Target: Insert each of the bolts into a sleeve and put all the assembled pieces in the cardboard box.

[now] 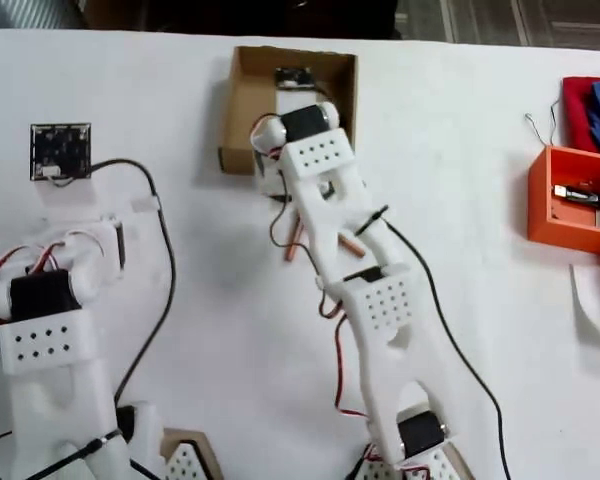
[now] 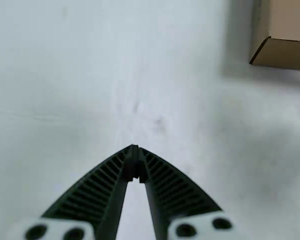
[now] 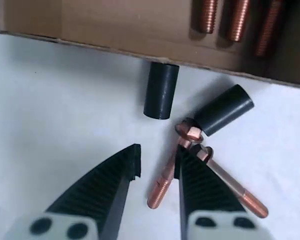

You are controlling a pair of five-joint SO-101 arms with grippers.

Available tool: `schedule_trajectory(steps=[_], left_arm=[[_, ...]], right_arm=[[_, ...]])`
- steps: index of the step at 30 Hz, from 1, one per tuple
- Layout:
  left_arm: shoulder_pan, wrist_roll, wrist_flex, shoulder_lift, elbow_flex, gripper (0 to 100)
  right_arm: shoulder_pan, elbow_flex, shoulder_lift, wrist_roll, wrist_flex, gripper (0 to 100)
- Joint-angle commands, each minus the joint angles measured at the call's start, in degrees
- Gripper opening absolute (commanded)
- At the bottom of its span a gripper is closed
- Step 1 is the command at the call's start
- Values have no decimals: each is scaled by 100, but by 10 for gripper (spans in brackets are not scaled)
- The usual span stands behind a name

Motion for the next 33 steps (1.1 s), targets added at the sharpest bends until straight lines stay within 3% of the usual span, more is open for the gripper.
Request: schedule_trajectory(steps=[1,22,25,27,33], left_arm=[[-18,26,-123,-18,-4,25],[-18,35,-97,-18,-22,25],[-18,35,-97,-18,-22,25],[-18,35,-97,-18,-13,25],[-18,35,-123,-18,13,25]], right_arm=[[48,-527,207,141,-66,109],[198,-1512,1525,176,-866,109],[259,-1512,1596,176,-831,89],[321,-1503,1596,176,-716,12],[286,-1521,1314,185,-233,22]])
